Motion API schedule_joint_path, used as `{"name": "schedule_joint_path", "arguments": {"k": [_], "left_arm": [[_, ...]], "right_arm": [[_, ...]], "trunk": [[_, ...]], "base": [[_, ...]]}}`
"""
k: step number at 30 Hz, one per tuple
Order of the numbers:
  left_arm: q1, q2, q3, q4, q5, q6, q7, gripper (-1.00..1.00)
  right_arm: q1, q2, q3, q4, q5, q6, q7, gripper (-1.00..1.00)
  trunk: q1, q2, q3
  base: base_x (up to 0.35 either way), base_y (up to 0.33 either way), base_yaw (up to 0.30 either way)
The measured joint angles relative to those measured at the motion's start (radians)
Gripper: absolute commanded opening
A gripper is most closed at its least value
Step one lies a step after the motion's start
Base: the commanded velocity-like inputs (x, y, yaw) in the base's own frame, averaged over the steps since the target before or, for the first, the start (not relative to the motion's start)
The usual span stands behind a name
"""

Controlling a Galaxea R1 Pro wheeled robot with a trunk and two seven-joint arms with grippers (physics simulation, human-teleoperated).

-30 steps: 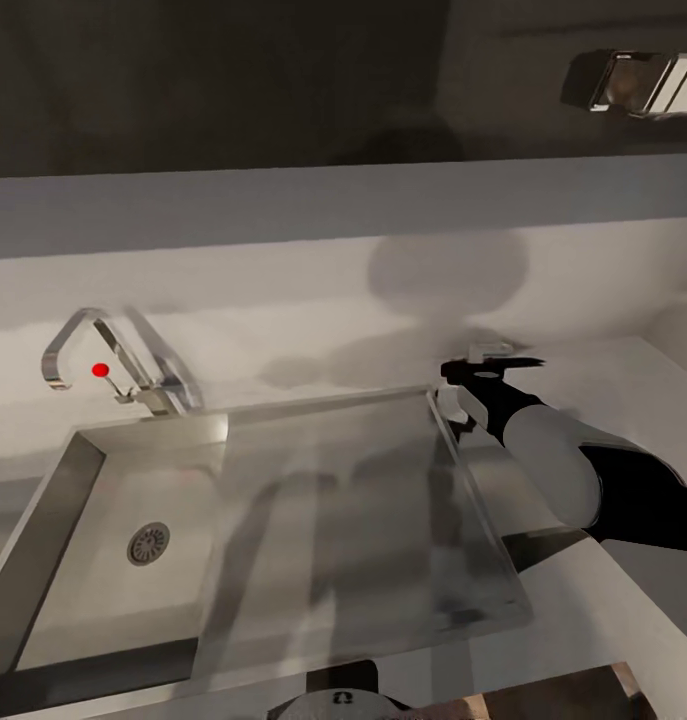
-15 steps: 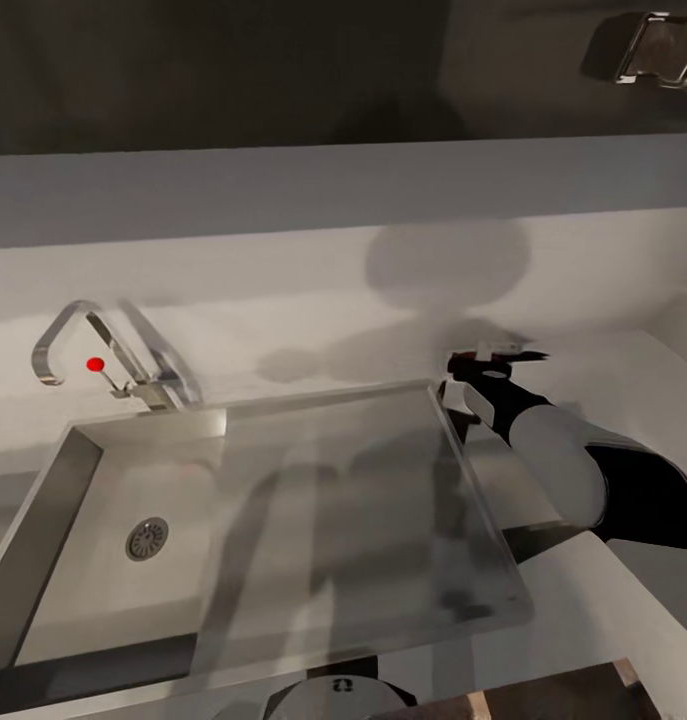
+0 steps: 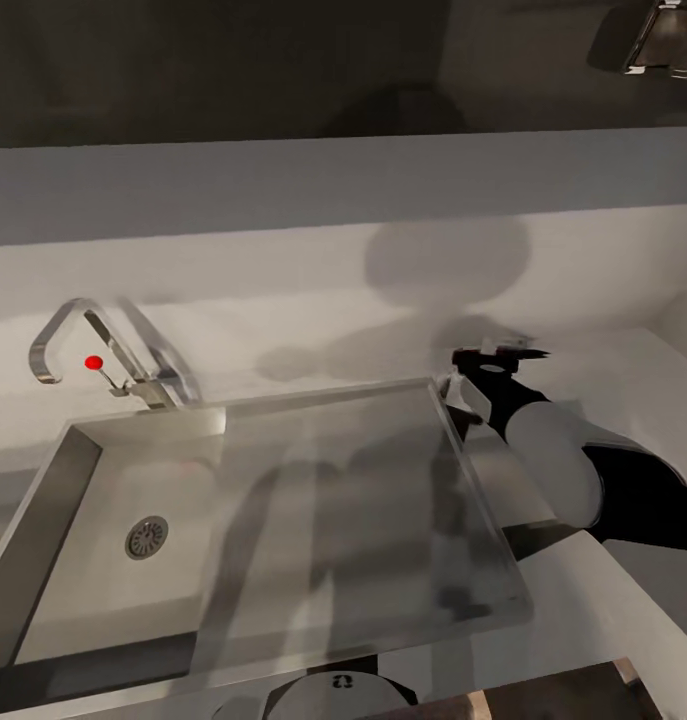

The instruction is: In the kitchen, take the Vidalia onion out of the sink, dice it on the chopping board with the paring knife, put the diced onion into the bowl on the countertop, then place both the paring knife and the chopping board into the sink.

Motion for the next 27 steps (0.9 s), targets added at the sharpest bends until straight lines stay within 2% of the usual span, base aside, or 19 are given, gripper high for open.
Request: {"name": "schedule_joint_path", "arguments": {"k": [2, 6, 13, 27], "left_arm": [[0.000, 0.000, 0.000, 0.000, 0.000, 0.000, 0.000, 1.00], [0.000, -0.001, 0.000, -0.001, 0.000, 0.000, 0.000, 1.00], [0.000, -0.002, -0.001, -0.001, 0.000, 0.000, 0.000, 1.00], [0.000, -0.002, -0.002, -0.001, 0.000, 0.000, 0.000, 1.00]], "right_arm": [[0.000, 0.002, 0.000, -0.022, -0.001, 0.002, -0.043, 1.00], [0.000, 0.003, 0.000, -0.038, -0.002, 0.004, -0.067, 1.00], [0.000, 0.005, 0.002, -0.041, -0.002, 0.004, -0.073, 1.00], [0.000, 0.032, 0.003, -0.039, -0.002, 0.002, -0.072, 1.00]], "trunk": [[0.000, 0.000, 0.000], [0.000, 0.000, 0.000], [0.000, 0.000, 0.000], [0.000, 0.000, 0.000]], "base": [[0.000, 0.000, 0.000], [0.003, 0.000, 0.000], [0.045, 0.000, 0.000], [0.041, 0.000, 0.000]]}}
